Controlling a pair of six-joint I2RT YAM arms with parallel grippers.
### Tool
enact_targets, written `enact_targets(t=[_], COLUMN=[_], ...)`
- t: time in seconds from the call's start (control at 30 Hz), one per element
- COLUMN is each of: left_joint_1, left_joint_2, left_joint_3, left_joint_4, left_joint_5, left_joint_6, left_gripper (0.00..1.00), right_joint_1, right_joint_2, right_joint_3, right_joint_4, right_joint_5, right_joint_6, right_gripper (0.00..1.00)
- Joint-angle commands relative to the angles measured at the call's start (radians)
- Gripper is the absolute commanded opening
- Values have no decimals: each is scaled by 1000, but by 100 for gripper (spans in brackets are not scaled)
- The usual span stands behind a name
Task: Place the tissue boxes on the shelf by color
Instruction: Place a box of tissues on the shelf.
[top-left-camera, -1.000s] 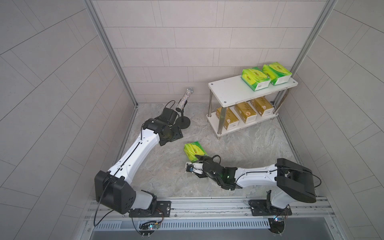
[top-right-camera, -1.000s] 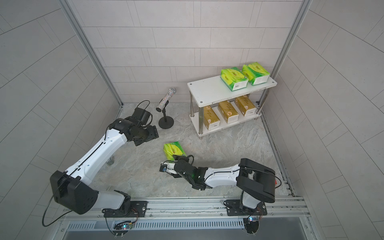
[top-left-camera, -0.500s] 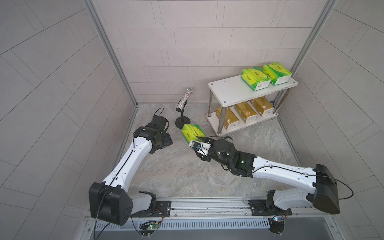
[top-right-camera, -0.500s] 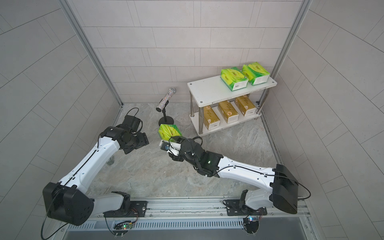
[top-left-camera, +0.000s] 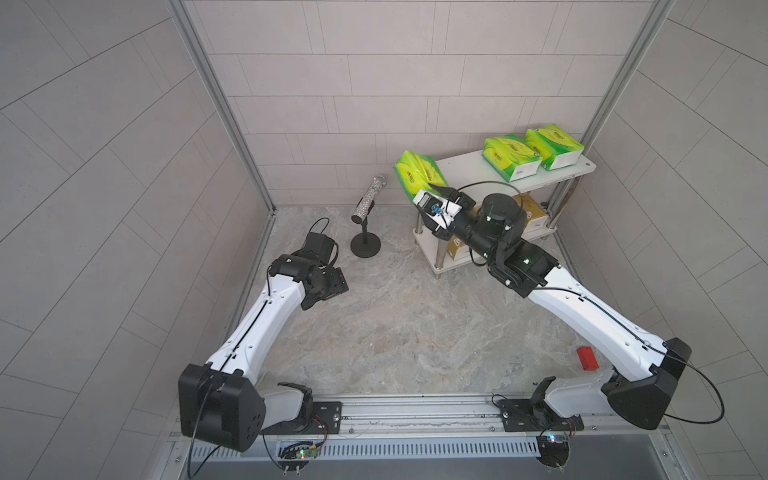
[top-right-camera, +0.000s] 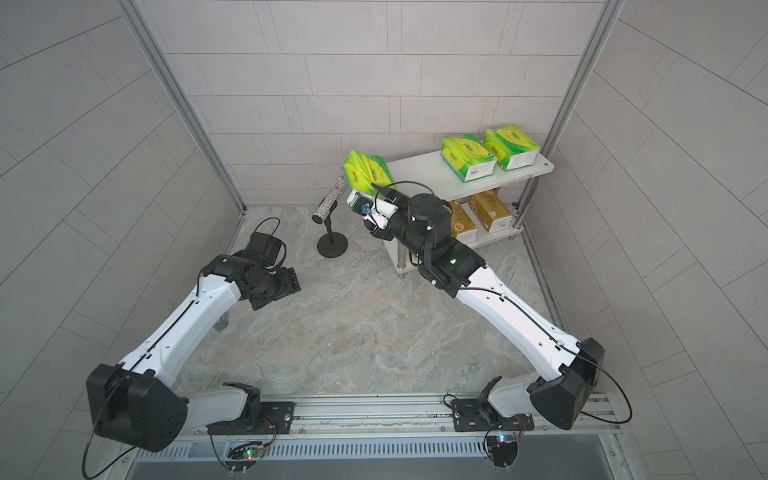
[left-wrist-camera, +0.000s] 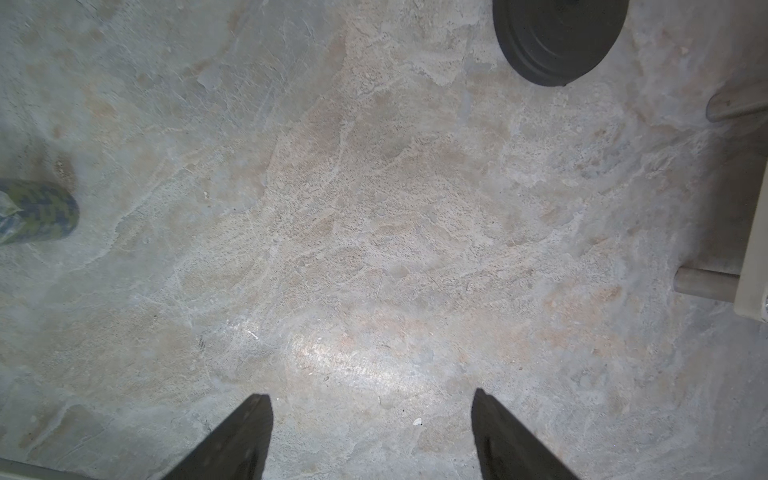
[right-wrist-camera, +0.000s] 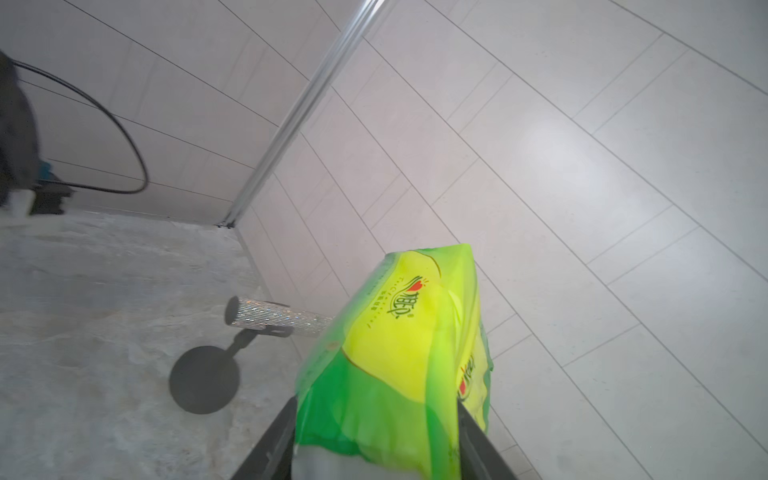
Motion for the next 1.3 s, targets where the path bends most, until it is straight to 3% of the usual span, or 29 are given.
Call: enact_targets(t=[0.0, 0.17, 0.37, 0.87, 1.1, 1.27], left_joint_1=[4, 4, 4, 7, 6, 6], left_joint_2=[-18, -7, 14, 41, 46, 50], left_joint_3=[-15, -4, 7, 8, 8, 8], left_joint_4=[1, 2, 2, 15, 22, 26], left_joint_5=[0, -2, 1, 10, 25, 33], left_joint_6=[19, 22, 27, 24, 21, 21], left_gripper=[83, 83, 83, 83, 83, 83], right_joint_1=[-87, -220, -280, -312, -313, -312], right_joint_2=[21, 50, 68, 17, -17, -8], right_joint_3=[49, 53, 33, -29, 23, 101], right_joint_4=[14, 3, -28, -64, -66, -72], right_joint_5=[-86, -157, -178, -147, -169, -177], right_joint_6=[-33, -15, -51, -96, 18, 217], right_gripper=[52, 52, 56, 89, 94, 93])
